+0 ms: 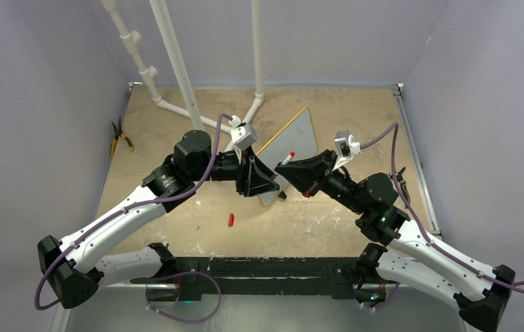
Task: Write a sentence on the whiteboard
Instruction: Pass from the right arm to the left
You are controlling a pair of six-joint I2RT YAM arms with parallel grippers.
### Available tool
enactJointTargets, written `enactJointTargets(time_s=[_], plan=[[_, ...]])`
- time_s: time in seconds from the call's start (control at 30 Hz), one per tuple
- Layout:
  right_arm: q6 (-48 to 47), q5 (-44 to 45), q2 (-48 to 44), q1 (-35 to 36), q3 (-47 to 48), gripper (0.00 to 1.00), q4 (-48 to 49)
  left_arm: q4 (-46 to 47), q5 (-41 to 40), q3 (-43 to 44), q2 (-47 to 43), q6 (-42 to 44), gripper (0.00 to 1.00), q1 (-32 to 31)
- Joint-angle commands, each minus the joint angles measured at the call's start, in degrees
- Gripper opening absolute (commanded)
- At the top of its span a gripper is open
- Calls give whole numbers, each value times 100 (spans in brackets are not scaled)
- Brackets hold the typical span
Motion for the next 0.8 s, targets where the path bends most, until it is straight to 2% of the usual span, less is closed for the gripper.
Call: enactJointTargets(time_s=[0.0,0.07,0.2,0.23,0.27,0.37,0.43,0.47,0.6,0.77], plan=[[23,-197,19,-8,38,0,296,481,281,194,38,-126,34,-14],[32,-190,4,-8,22,0,284,477,372,185,70,-111,19,-18],[47,-144,-58,-8,17,0,238,282,540,143,93,-21,0,-18],[54,-137,-68,-8,17,0,208,217,577,126,92,37,0,-18],[58,-142,-77,-8,32,5,147,128,606,122,74,109,0,-18],[209,-305,-144,-8,80,33,-232,-377,572,142,45,502,0,-18],[181,-119,-222,-8,248,54,-800,-823,527,177,97,820,0,-16],[118,-9,-235,-8,381,61,-1126,-1101,534,182,146,964,0,-18],[-235,15,-168,-8,1014,74,-2607,-1700,593,131,351,1446,0,-15],[-667,-144,162,-8,1741,78,-4328,-1742,1062,-112,455,1658,0,-45]])
